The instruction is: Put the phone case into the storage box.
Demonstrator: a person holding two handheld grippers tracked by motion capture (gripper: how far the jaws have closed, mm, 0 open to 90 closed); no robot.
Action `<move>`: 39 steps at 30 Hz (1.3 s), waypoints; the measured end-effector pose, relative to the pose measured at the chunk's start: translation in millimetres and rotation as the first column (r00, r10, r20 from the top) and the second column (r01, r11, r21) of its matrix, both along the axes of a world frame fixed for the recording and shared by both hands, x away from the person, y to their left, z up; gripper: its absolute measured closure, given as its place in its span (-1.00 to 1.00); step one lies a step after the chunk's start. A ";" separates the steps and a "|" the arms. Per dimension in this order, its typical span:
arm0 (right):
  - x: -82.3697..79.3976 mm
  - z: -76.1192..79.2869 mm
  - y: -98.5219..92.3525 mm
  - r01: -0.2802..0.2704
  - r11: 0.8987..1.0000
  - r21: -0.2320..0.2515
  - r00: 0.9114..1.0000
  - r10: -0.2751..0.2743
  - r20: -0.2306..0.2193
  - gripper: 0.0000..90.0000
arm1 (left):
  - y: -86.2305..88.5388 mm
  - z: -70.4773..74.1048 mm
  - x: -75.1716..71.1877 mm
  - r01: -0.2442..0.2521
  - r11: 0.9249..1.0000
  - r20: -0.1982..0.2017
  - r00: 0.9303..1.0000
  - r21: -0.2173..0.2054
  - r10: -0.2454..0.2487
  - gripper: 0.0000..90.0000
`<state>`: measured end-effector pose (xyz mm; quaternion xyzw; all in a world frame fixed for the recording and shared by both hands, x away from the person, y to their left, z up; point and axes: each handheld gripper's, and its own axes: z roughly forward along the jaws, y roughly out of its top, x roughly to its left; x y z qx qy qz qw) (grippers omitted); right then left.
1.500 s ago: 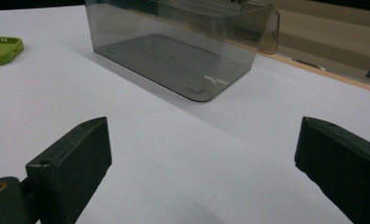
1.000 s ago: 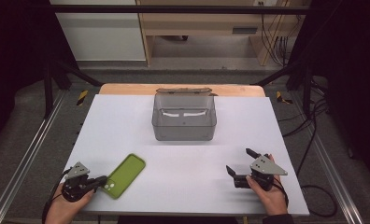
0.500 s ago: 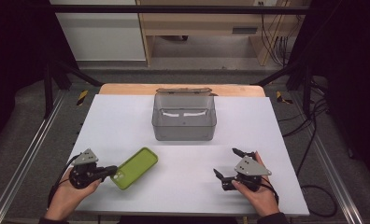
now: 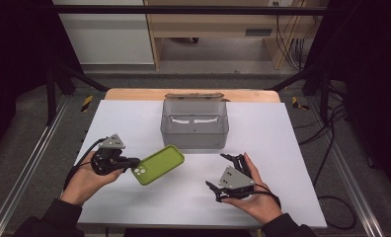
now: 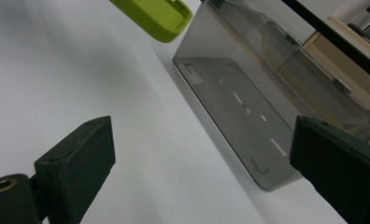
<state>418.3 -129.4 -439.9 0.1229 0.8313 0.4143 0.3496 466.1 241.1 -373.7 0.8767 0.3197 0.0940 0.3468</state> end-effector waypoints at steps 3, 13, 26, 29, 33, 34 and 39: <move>1.3 2.3 2.3 0.001 1.000 -0.014 1.000 -0.001 0.012 -0.81 | -7.0 5.3 3.3 0.009 1.000 0.003 1.000 0.013 -0.009 0.96; -6.8 6.8 3.6 0.019 1.000 0.020 0.997 -0.020 0.071 -0.74 | -47.8 27.7 16.6 0.095 0.994 0.011 0.995 0.052 -0.096 0.96; -18.2 4.1 16.6 -0.029 0.996 -0.084 0.988 0.041 0.150 -0.42 | -60.5 33.9 22.0 0.151 0.986 -0.031 0.988 0.071 -0.149 0.96; -18.9 4.8 19.0 -0.025 0.996 -0.088 0.986 0.040 0.165 -0.37 | -60.4 33.3 21.9 0.153 0.985 -0.034 0.988 0.078 -0.151 0.96; -16.8 8.2 23.7 -0.020 0.994 -0.110 0.982 0.040 0.182 -0.23 | -59.4 33.5 21.6 0.162 0.984 -0.047 0.986 0.070 -0.159 0.96; -15.5 7.8 25.1 -0.022 0.992 -0.121 0.981 0.044 0.187 -0.19 | -59.4 33.5 21.6 0.162 0.984 -0.047 0.986 0.070 -0.159 0.96; -10.4 8.1 31.4 -0.023 0.992 -0.125 0.979 0.048 0.199 -0.06 | -59.5 35.0 19.9 0.172 0.983 -0.057 0.984 0.068 -0.169 0.96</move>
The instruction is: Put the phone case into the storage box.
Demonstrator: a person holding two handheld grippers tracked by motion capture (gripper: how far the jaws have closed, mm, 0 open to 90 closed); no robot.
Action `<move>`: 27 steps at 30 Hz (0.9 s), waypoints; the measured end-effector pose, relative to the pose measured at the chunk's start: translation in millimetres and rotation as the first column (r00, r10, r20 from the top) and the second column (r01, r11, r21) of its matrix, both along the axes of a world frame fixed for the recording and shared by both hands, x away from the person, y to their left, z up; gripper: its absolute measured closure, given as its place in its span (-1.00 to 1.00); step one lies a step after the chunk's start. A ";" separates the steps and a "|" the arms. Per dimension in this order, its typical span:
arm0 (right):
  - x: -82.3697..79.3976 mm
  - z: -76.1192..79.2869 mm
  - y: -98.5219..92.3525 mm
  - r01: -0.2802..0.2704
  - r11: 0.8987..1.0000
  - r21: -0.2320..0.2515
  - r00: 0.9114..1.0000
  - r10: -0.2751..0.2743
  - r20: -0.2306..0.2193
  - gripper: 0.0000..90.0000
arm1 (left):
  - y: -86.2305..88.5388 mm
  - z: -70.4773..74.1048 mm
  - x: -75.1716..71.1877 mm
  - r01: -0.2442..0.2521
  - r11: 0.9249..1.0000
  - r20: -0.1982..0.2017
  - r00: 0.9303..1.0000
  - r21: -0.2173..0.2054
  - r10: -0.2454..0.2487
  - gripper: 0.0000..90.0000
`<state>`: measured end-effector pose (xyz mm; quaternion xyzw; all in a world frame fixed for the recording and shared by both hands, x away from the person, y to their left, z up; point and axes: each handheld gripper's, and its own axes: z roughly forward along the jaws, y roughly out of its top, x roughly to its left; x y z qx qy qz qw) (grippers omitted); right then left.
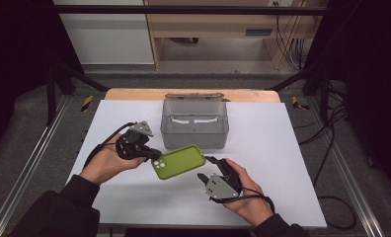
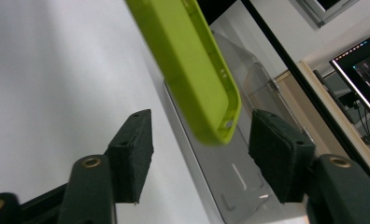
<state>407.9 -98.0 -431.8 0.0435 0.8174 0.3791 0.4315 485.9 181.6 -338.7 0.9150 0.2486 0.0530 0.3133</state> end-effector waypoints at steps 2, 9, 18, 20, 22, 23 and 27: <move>2.3 -0.4 2.9 -0.004 1.000 -0.004 1.000 0.005 0.020 0.01 | 0.1 0.7 -0.9 0.007 1.000 -0.003 1.000 -0.001 -0.007 0.96; 3.6 -2.7 7.1 -0.047 0.998 -0.047 0.998 0.049 0.048 0.26 | 0.9 1.1 -2.5 0.014 1.000 -0.019 1.000 -0.006 -0.014 0.96; 2.5 -4.8 8.3 -0.077 0.995 -0.070 0.994 0.082 0.066 0.49 | 5.4 2.0 -4.6 0.024 1.000 -0.041 0.999 -0.009 -0.024 0.96; 2.4 -4.9 8.7 -0.092 0.993 -0.078 0.993 0.098 0.068 0.53 | 6.6 2.2 -4.5 0.026 1.000 -0.046 0.999 -0.011 -0.026 0.96; 1.5 -4.8 9.5 -0.104 0.992 -0.076 0.992 0.110 0.069 0.57 | 7.5 2.3 -4.3 0.028 1.000 -0.047 0.999 -0.007 -0.028 0.96; 1.7 -4.6 9.4 -0.109 0.992 -0.071 0.992 0.113 0.060 0.59 | 8.0 2.4 -3.9 0.031 0.999 -0.046 0.998 -0.007 -0.032 0.96; 2.7 -4.0 9.4 -0.135 0.989 -0.055 0.990 0.137 0.038 0.68 | 9.1 2.3 -1.1 0.023 1.000 -0.047 0.999 -0.009 -0.023 0.96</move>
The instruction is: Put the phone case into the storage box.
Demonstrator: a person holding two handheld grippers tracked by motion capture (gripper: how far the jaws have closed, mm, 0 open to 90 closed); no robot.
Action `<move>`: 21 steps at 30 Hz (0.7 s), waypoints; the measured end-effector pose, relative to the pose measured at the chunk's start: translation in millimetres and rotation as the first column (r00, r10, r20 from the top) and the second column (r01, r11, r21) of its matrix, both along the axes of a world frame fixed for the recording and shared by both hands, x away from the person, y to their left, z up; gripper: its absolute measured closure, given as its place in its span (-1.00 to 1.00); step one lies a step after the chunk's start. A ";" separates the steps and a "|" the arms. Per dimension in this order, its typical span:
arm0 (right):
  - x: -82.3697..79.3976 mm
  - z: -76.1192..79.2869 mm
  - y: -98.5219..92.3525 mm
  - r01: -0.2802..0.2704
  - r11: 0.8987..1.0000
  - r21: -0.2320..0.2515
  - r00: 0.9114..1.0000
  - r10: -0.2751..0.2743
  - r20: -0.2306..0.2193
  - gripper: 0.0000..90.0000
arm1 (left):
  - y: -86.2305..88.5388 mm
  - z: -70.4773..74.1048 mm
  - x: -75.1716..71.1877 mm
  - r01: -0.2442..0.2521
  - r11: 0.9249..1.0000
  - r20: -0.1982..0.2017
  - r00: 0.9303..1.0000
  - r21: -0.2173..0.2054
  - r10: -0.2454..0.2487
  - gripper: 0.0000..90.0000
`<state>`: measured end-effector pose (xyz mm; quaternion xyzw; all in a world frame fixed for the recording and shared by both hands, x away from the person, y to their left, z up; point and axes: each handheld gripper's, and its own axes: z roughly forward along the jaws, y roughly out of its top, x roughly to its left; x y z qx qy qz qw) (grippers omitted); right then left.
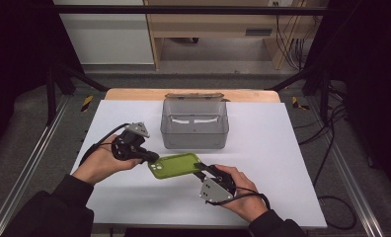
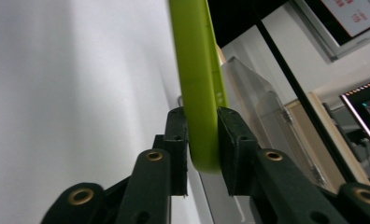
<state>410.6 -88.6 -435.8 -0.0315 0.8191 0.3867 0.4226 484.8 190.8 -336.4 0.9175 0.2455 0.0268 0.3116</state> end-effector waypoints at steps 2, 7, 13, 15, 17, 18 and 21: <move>-0.5 0.5 0.3 -0.008 1.000 0.001 1.000 0.008 -0.003 0.70 | 0.3 -0.5 0.6 0.002 1.000 0.003 1.000 0.004 -0.002 0.96; -4.2 1.0 1.0 -0.036 0.999 -0.012 0.999 0.036 -0.040 0.72 | 0.4 -0.8 -0.6 0.012 1.000 0.028 1.000 -0.003 -0.012 0.96; -2.9 0.0 0.0 -0.024 0.999 0.022 0.992 0.027 -0.123 0.73 | 3.3 -3.7 0.7 -0.052 0.994 0.102 0.993 -0.097 0.062 0.64; -1.5 -0.5 -0.8 -0.012 0.999 0.040 0.989 0.018 -0.150 0.73 | 7.3 -4.1 1.5 -0.093 0.978 0.147 0.982 -0.184 0.121 0.49; 3.5 -3.0 -3.9 0.037 0.996 0.077 0.980 -0.022 -0.196 0.73 | 11.8 -4.5 1.4 -0.139 0.954 0.200 0.960 -0.265 0.195 0.09; 5.3 -4.0 -5.3 0.055 0.994 0.091 0.977 -0.035 -0.211 0.73 | 16.6 -5.4 -1.5 -0.164 0.921 0.240 0.935 -0.353 0.259 0.00; 8.1 -5.9 -8.1 0.091 0.989 0.119 0.968 -0.060 -0.245 0.73 | 20.5 -7.5 -6.7 -0.201 0.883 0.272 0.901 -0.425 0.337 -0.17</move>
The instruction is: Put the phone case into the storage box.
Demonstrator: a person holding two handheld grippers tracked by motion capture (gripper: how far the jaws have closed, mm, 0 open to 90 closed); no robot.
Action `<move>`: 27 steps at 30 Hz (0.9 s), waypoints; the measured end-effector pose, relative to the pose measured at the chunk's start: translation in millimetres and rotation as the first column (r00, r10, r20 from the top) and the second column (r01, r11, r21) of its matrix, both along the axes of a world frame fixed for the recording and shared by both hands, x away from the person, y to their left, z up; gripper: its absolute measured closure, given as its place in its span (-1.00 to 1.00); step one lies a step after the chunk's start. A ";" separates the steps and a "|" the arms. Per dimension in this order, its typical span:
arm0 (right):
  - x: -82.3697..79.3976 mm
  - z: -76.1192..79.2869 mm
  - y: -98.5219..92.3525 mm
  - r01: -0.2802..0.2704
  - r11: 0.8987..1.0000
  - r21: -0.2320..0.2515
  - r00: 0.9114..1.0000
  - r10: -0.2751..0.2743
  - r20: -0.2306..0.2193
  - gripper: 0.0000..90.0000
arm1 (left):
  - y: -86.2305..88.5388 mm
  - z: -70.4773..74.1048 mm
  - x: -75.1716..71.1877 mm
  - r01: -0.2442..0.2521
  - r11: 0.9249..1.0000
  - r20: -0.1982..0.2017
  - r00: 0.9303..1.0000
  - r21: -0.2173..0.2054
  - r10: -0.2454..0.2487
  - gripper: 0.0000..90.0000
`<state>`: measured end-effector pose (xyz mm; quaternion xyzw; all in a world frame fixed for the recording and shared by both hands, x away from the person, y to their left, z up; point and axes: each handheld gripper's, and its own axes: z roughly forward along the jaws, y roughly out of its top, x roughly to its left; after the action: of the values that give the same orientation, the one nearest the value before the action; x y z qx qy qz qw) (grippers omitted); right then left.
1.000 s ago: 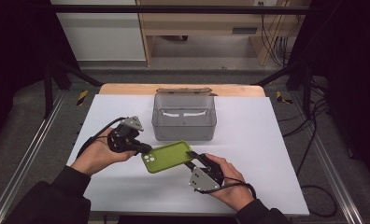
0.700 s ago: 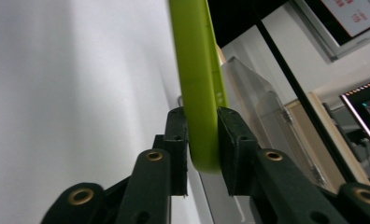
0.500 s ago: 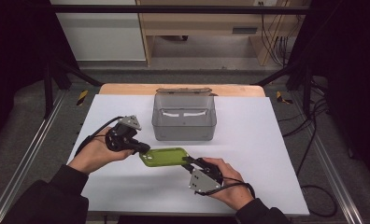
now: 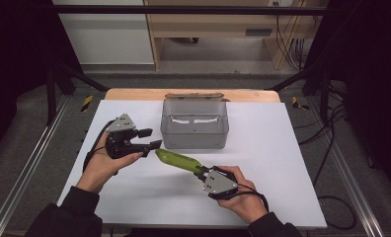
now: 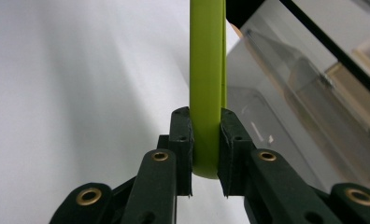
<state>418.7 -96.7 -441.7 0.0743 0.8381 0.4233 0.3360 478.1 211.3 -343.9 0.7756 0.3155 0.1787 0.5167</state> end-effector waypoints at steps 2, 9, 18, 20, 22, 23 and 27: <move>2.0 -2.2 -2.1 0.033 0.999 0.031 0.999 -0.032 -0.035 0.73 | 2.7 -3.7 -6.3 -0.072 0.997 0.052 0.996 -0.021 0.073 -0.31; 4.8 -7.3 -9.3 0.126 0.979 0.162 0.982 -0.100 -0.160 0.73 | 12.6 -21.3 -28.5 -0.280 0.959 0.157 0.946 -0.053 0.285 -0.71; 3.0 -9.3 -8.8 0.204 0.918 0.339 0.949 -0.099 -0.301 0.73 | 17.3 -44.8 -49.8 -0.387 0.906 0.173 0.894 -0.170 0.414 -0.89; 0.3 -11.6 -4.4 0.213 0.911 0.354 0.947 -0.103 -0.305 0.73 | 17.2 -45.5 -54.0 -0.409 0.890 0.157 0.883 -0.203 0.442 -0.88; -2.6 -12.6 0.5 0.214 0.910 0.356 0.948 -0.106 -0.300 0.73 | 16.7 -45.6 -57.8 -0.423 0.879 0.154 0.875 -0.218 0.459 -0.89; -4.2 -12.3 2.6 0.214 0.908 0.360 0.949 -0.106 -0.295 0.73 | 15.9 -45.9 -59.5 -0.425 0.879 0.154 0.874 -0.217 0.461 -0.90; -8.4 -10.3 9.9 0.230 0.897 0.378 0.945 -0.112 -0.308 0.73 | 11.1 -48.1 -63.1 -0.407 0.887 0.140 0.886 -0.217 0.441 -0.95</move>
<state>410.3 -86.8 -452.0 0.2758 0.7596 0.5431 0.2279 415.0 222.4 -392.0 0.6171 0.4433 0.3297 0.5604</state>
